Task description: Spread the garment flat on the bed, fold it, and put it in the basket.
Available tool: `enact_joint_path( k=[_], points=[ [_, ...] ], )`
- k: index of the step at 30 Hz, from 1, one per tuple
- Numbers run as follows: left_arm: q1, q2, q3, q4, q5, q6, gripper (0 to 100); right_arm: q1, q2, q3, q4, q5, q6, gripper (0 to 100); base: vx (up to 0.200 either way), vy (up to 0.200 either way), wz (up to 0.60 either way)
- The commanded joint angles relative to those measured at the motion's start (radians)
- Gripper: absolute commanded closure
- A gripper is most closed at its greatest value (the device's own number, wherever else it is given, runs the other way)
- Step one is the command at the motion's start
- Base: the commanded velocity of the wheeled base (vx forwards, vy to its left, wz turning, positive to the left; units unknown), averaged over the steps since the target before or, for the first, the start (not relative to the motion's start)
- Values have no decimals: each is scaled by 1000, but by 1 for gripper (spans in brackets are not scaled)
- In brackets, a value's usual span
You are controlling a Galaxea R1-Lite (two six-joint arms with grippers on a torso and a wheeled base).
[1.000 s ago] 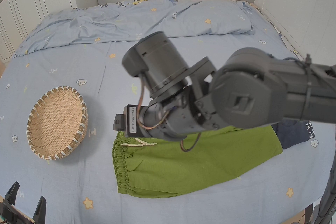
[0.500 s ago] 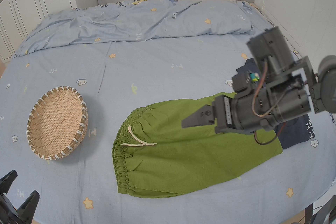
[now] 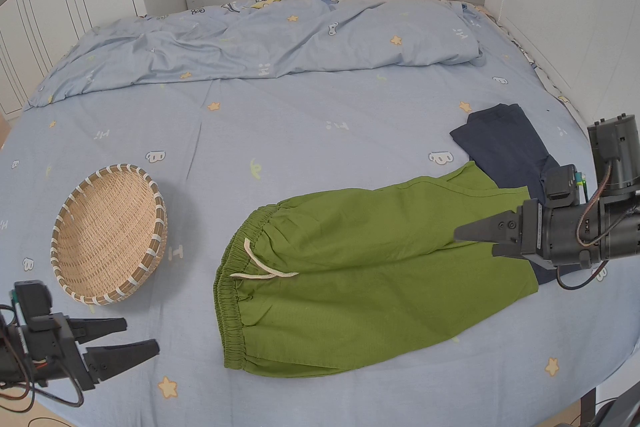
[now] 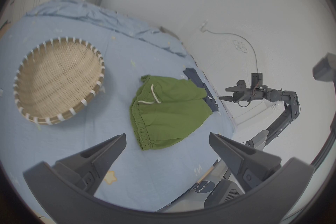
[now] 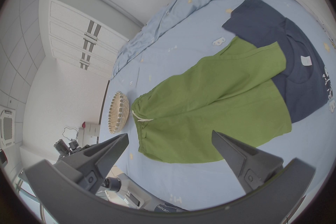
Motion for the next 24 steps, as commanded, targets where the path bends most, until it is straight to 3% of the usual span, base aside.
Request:
enact_joint_path(
  k=[1,5,9,13,19,24],
  points=[
    [2,518,16,-245,-127,-35,0,-159,-73,113,-94,33,-6,0,0,0,0],
    [-11,584,34,-269,-125,-22,0,-168,-73,112,-100,33,-6,0,0,0,0],
    [-9,715,33,-271,-113,85,0,-181,-69,116,-102,35,-6,0,0,0,0],
    [-5,790,28,-272,-113,131,0,-176,-58,118,-102,33,-6,0,0,0,0],
    [-21,825,24,-311,-114,113,0,-170,-58,119,-103,33,-6,0,0,0,0],
    [-97,906,25,-452,-113,-18,0,-170,-58,119,-102,35,-6,0,0,0,0]
  ],
)
